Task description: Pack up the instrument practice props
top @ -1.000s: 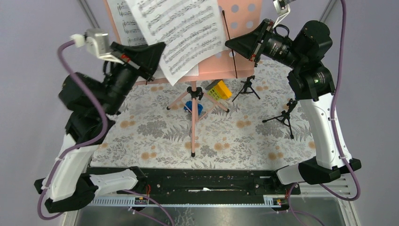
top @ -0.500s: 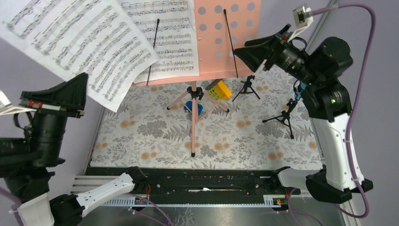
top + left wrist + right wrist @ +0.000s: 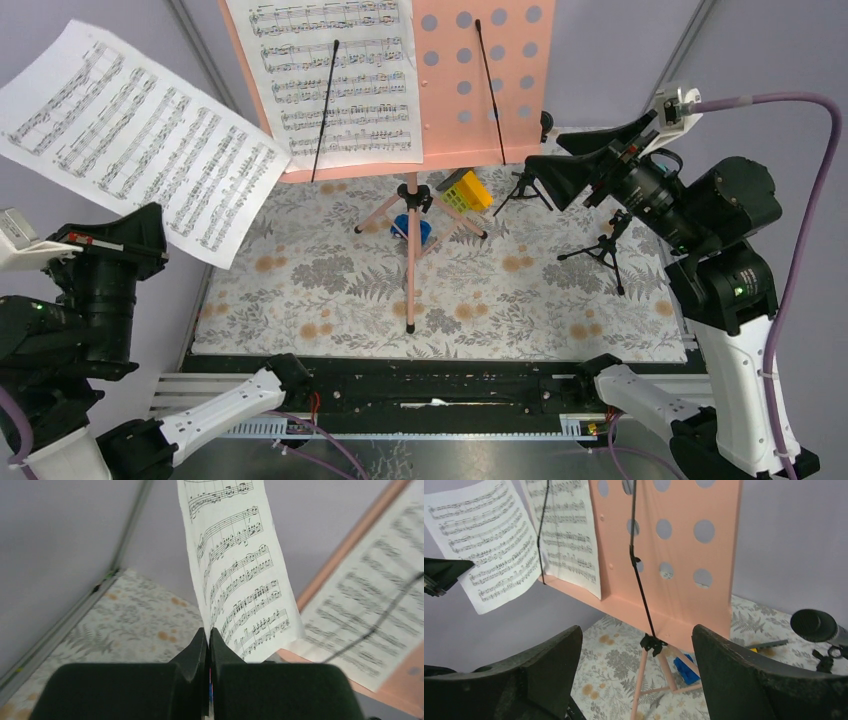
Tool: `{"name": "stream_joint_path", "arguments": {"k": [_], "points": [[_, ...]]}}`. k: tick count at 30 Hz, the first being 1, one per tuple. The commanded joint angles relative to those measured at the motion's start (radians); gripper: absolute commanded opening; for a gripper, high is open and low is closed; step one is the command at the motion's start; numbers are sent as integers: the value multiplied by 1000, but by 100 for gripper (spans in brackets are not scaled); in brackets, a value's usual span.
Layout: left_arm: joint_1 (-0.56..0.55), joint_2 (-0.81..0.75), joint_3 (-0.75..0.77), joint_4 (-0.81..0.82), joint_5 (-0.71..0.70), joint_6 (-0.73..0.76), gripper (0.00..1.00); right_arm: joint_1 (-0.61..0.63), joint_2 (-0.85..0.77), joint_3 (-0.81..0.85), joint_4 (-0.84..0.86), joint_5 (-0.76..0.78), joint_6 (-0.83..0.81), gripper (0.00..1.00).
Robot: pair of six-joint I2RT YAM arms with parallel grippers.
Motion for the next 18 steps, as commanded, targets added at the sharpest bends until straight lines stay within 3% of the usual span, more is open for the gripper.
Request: {"name": "stream_joint_path", "arguments": {"k": [1, 8, 13, 18], "points": [[1, 10, -22, -122, -247, -62, 0, 8, -27, -56, -12, 59, -39, 88], [1, 61, -157, -140, -334, -91, 0, 7, -67, -161, -16, 48, -10, 88], [0, 115, -319, -36, -194, -131, 0, 7, -102, -245, -17, 48, 6, 89], [2, 197, -398, 61, -153, -168, 0, 8, -140, -316, -28, 51, 18, 89]]}}
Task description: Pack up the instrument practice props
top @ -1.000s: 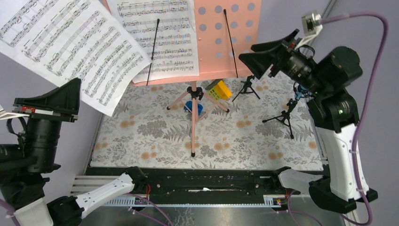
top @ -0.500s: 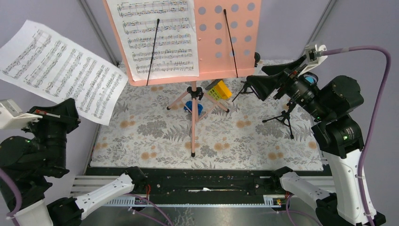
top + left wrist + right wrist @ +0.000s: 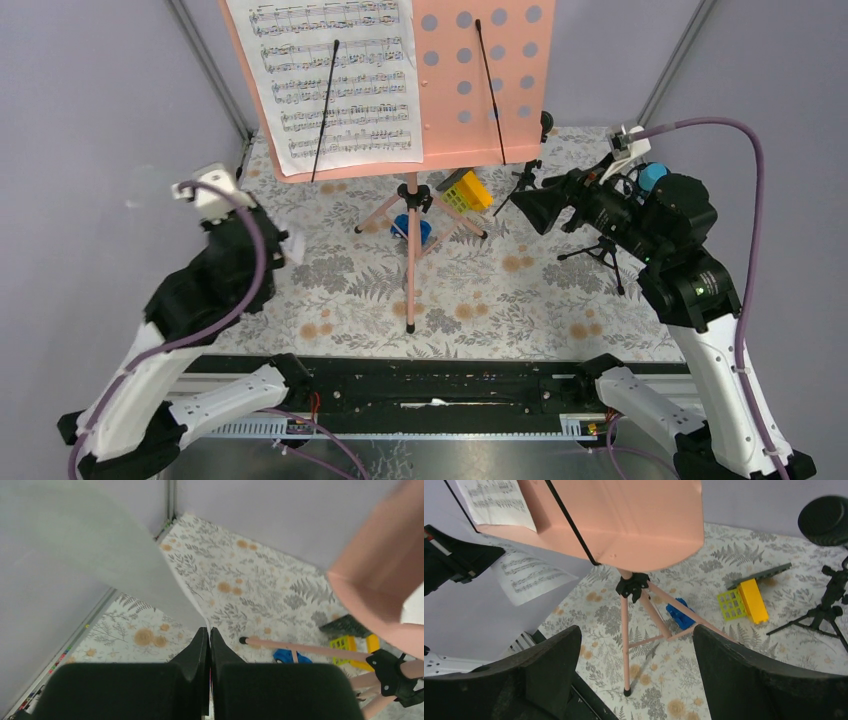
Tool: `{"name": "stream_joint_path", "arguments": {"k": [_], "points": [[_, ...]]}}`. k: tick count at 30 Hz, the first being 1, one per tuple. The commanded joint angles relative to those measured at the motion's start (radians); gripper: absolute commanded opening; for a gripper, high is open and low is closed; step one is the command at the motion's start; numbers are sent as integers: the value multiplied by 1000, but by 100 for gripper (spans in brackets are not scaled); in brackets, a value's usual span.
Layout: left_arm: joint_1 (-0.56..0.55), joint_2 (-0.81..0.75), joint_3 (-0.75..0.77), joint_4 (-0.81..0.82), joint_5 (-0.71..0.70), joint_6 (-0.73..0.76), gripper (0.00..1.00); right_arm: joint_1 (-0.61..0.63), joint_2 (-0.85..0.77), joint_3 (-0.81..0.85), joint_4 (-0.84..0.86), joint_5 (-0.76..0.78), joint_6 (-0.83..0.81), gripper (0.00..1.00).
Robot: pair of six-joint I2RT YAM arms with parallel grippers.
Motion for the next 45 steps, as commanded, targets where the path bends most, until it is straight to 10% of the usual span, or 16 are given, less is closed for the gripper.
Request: {"name": "stream_joint_path", "arguments": {"k": [1, 7, 24, 32, 45], "points": [[5, 51, -55, 153, 52, -29, 0, 8, -41, -41, 9, 9, 13, 89], [166, 56, -111, 240, 208, 0, 0, 8, -71, -83, -4, 17, 11, 90], [1256, 199, -402, 531, 1386, -142, 0, 8, -112, -135, -51, 26, 13, 92], [1294, 483, -354, 961, 1695, -368, 0, 7, -144, -158, -79, 41, 11, 92], [1282, 617, -550, 1304, 1684, -527, 0, 8, -159, -208, -80, 63, 32, 93]]}}
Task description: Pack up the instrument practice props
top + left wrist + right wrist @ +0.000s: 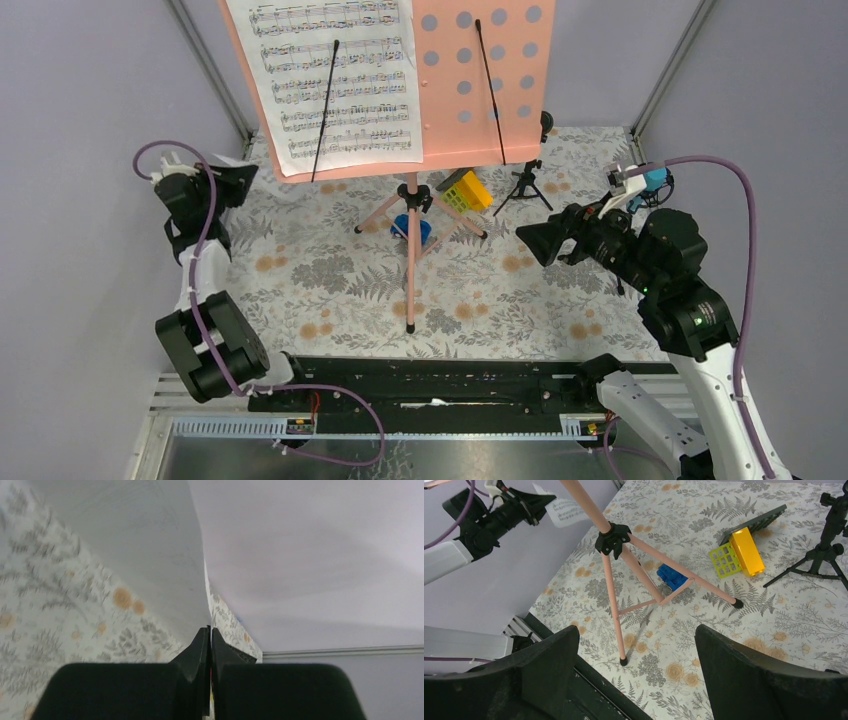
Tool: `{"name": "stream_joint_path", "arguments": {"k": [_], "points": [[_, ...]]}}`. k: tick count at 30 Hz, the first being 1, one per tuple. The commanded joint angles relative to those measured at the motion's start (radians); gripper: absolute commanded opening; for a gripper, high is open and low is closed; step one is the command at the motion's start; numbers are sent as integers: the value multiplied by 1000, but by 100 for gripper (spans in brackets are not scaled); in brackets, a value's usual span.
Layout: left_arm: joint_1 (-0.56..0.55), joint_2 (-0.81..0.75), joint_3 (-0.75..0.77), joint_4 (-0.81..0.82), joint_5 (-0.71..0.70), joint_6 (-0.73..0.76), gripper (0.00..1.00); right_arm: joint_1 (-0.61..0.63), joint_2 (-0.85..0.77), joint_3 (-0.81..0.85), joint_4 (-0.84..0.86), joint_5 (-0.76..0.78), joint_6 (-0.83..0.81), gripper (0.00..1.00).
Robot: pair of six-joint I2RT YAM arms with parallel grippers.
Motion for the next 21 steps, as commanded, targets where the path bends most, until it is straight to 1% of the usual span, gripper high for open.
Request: {"name": "stream_joint_path", "arguments": {"k": [1, 6, 9, 11, 15, 21], "points": [[-13, 54, -153, 124, 9, -68, 0, 8, -5, -17, 9, 24, 11, 93], [-33, 188, -246, 135, -21, -65, 0, 8, -8, -30, 9, 23, 16, 93], [-34, 274, -249, 140, -12, -79, 0, 8, -13, -32, 9, 22, 17, 93], [-34, 295, -247, 118, -34, -78, 0, 8, -17, -34, 8, 22, 18, 93], [-34, 265, -222, -22, -151, -6, 0, 8, -27, -43, 6, 25, 18, 93], [-33, 160, -158, -221, -353, 80, 1, 7, -34, -46, -1, 29, 16, 93]]}}
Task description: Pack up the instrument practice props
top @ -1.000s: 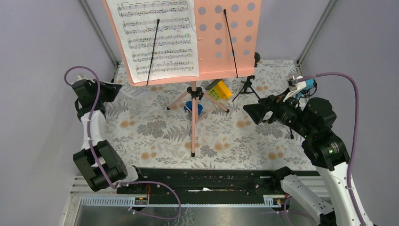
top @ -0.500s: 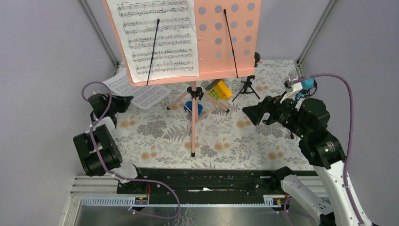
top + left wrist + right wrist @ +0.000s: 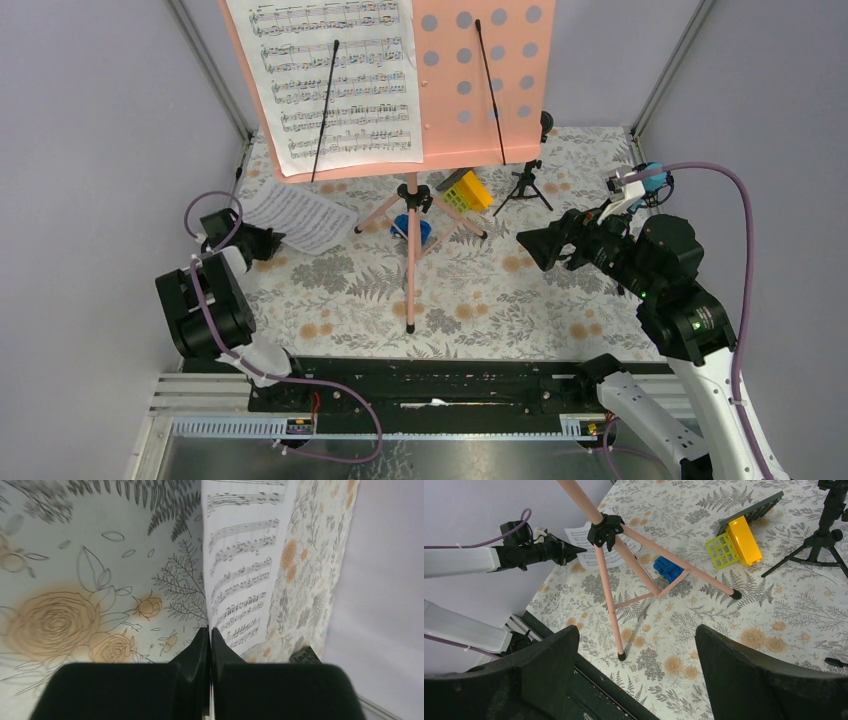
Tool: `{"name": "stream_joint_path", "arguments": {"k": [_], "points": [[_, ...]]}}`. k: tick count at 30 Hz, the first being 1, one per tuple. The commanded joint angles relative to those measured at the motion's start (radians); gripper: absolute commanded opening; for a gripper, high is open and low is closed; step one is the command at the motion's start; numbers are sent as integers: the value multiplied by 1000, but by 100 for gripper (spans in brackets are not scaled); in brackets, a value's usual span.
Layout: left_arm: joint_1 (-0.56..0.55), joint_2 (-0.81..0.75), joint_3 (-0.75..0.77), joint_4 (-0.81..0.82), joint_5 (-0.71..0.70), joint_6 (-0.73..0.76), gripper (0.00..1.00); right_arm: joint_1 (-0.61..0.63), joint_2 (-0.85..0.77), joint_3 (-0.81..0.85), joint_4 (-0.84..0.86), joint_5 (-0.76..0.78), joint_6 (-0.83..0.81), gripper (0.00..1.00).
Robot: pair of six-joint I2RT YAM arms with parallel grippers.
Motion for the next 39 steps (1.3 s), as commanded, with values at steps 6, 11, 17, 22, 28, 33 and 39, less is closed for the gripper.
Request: {"name": "stream_joint_path", "arguments": {"k": [6, 11, 17, 22, 28, 33, 39], "points": [[4, -99, 148, -222, -211, 117, 44, 7, -11, -9, 12, 13, 3, 94], [4, -129, 175, -301, -242, 131, 80, 8, -17, 5, -11, 25, -8, 94], [6, -290, 241, -406, -299, 172, 90, 8, -27, 23, -42, 57, -36, 96], [5, -460, 326, -529, -301, 324, 91, 8, -38, 40, -57, 72, -62, 98], [-152, -657, 371, -635, -245, 449, 91, 7, -44, 61, -61, 80, -83, 100], [-304, -814, 482, -739, -268, 523, 89, 8, -36, 76, -83, 98, -94, 100], [-341, -906, 775, -1029, -482, 525, 90, 7, -46, 62, -84, 101, -90, 100]]}}
